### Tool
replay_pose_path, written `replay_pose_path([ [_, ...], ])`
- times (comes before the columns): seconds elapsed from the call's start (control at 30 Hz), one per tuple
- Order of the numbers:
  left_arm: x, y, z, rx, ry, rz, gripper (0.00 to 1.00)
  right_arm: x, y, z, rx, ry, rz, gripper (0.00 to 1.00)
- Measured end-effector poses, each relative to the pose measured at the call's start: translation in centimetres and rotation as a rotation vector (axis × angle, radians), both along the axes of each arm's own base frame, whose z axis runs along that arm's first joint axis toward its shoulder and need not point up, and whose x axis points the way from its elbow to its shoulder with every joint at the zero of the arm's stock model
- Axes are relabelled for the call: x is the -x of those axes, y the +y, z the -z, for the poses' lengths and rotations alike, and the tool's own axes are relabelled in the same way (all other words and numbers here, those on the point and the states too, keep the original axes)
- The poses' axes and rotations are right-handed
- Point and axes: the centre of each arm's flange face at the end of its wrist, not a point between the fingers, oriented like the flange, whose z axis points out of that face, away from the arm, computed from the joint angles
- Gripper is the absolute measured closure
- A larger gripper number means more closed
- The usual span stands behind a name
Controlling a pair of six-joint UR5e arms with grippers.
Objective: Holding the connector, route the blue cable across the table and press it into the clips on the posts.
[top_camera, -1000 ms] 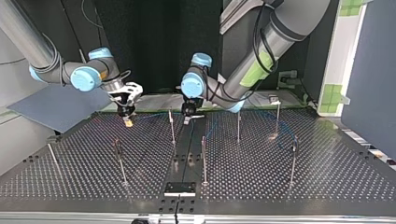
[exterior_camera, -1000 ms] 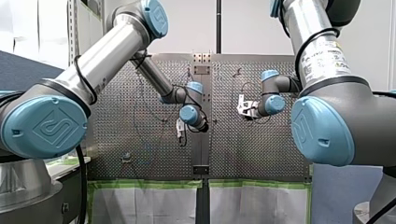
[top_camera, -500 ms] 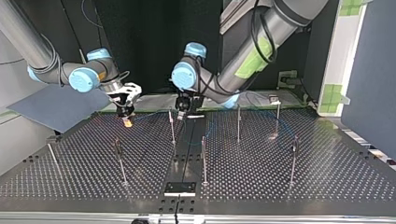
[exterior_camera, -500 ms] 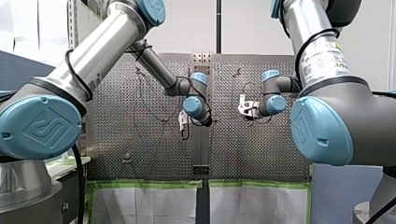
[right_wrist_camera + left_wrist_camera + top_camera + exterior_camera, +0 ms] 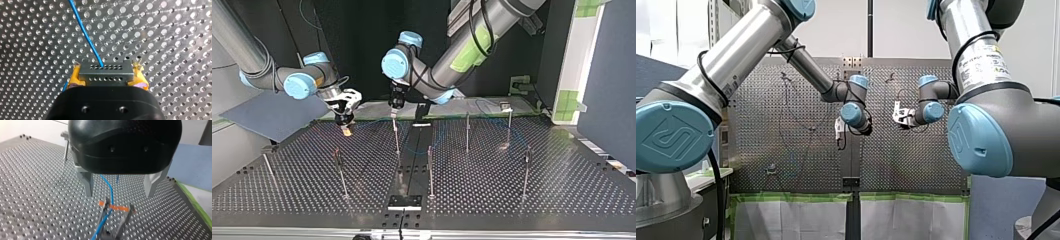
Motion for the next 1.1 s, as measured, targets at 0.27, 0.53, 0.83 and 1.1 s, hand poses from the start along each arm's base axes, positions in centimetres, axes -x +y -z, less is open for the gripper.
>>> replay_pose_path([
  [0.27, 2.0, -4.0, -0.2, 0.079, -0.053, -0.005, 0.00, 0.8, -0.4, 0.0, -0.005, 0.006, 0.012, 1.00],
  [0.53, 3.5, -7.8, 0.8, 0.114, -0.066, 0.013, 0.00, 2.1, -0.5, 0.2, -0.025, 0.046, 0.027, 1.00],
  [0.83, 1.3, -8.5, -0.5, 0.159, -0.078, -0.020, 0.00, 3.3, -0.7, 0.2, -0.042, 0.062, 0.028, 1.00],
  [1.1, -0.7, -8.7, 1.9, 0.121, -0.038, -0.047, 0.00, 3.8, -0.9, -0.2, -0.040, 0.047, 0.004, 1.00],
])
